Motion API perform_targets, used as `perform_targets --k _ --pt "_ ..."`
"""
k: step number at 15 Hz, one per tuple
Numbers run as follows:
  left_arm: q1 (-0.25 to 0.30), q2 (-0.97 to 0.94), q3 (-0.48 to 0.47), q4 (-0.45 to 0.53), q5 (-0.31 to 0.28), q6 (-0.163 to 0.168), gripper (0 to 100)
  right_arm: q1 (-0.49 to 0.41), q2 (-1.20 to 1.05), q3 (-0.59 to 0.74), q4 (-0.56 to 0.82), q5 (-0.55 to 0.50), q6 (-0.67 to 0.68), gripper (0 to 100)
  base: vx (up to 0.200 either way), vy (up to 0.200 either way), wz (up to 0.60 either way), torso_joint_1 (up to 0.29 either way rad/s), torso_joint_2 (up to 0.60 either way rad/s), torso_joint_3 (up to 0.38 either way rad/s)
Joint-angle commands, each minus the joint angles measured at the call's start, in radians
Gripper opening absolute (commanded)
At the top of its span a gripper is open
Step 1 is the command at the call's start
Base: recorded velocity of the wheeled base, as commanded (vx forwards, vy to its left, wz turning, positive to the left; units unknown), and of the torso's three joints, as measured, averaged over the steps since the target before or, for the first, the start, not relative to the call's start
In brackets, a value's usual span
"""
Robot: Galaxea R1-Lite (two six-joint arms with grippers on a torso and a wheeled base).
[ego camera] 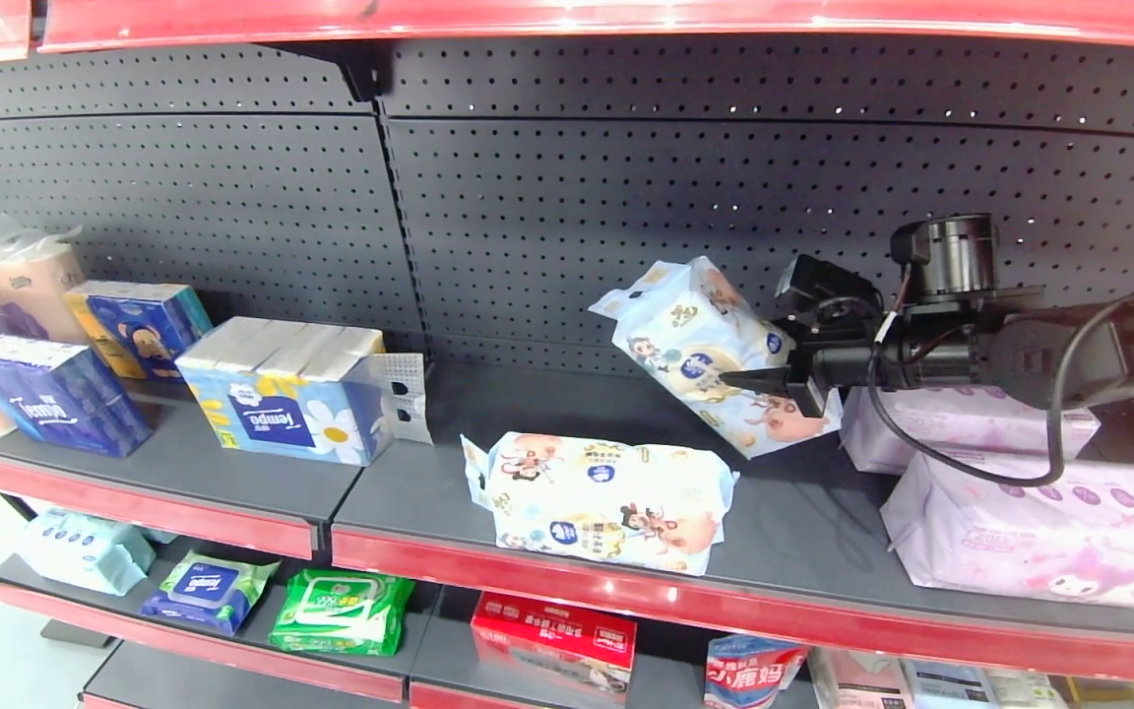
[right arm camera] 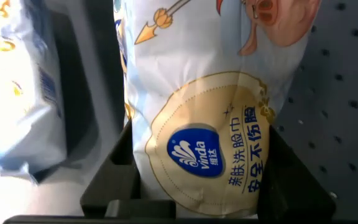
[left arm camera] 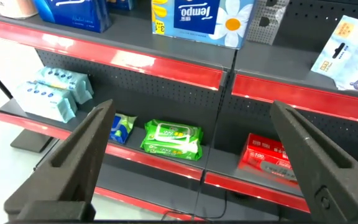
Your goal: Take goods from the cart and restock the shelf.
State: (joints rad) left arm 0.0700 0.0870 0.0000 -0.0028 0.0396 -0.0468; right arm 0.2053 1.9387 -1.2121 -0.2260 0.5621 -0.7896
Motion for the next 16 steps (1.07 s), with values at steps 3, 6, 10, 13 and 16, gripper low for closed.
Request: perform_targets --k 3,6,10,13,16 --pt "0.002 0.002 0.0 0.0 0.0 -0.001 100 0.019 0.031 -0.037 0.002 -0.027 -0.002 0 0.0 0.0 0.0 0.0 0.0 0.0" --pt "0.001 0.002 0.0 0.0 0.0 -0.001 100 0.02 0.042 -0.04 0.005 -0.041 0.02 0 0.0 0.0 0.0 0.0 0.0 0.0" --pt "0.001 0.002 0.0 0.0 0.0 -0.001 100 0.005 0.055 -0.049 0.005 -0.033 0.076 0 0.0 0.0 0.0 0.0 0.0 0.0" --pt "0.001 0.002 0.0 0.0 0.0 -0.001 100 0.003 0.069 -0.061 0.005 -0.028 0.105 0 0.0 0.0 0.0 0.0 0.0 0.0" --pt "0.001 0.002 0.0 0.0 0.0 -0.001 100 0.005 0.069 -0.052 0.005 -0.013 0.104 0 0.0 0.0 0.0 0.0 0.0 0.0"
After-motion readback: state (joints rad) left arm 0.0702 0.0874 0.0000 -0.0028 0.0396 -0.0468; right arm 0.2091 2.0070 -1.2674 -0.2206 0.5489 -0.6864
